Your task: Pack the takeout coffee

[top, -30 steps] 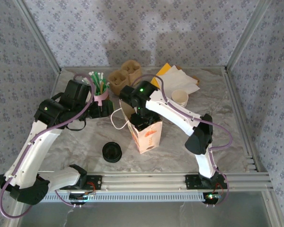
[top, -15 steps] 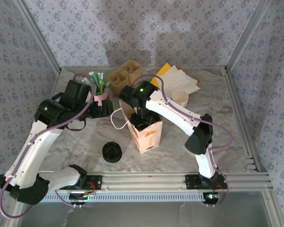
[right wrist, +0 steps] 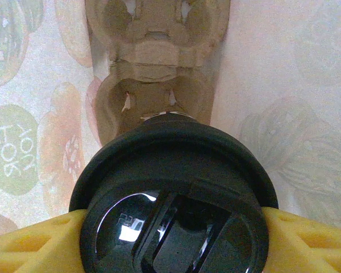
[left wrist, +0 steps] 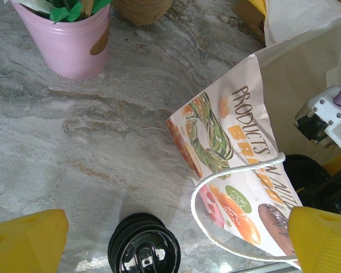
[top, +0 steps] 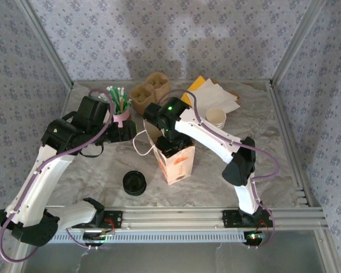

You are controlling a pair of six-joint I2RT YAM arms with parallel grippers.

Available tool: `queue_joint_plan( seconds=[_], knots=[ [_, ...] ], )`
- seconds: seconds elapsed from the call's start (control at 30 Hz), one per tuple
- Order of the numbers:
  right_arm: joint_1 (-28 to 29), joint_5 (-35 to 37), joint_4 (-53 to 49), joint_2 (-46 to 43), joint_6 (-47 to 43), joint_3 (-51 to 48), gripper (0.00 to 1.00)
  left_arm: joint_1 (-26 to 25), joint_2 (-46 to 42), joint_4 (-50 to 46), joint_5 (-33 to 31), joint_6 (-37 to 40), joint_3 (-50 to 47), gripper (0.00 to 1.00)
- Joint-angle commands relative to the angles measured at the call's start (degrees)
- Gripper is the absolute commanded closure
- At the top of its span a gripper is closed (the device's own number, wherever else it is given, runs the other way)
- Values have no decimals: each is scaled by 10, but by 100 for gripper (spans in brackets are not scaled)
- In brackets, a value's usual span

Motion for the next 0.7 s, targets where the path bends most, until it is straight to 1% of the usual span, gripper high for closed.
queue_joint_plan(
  seconds=[0.0,0.43,0.67],
  knots=[
    [3,-2,-17,-18,-4,-6,30,-3,6,2,14,3,1,2],
    [2,-3,-13,-20,-6,-9,30,-3,40,58,48,-37,-31,4],
    [2,-5,-9,-22,-7,-11,30,-4,43,64,38,-34,-56,4]
  ],
)
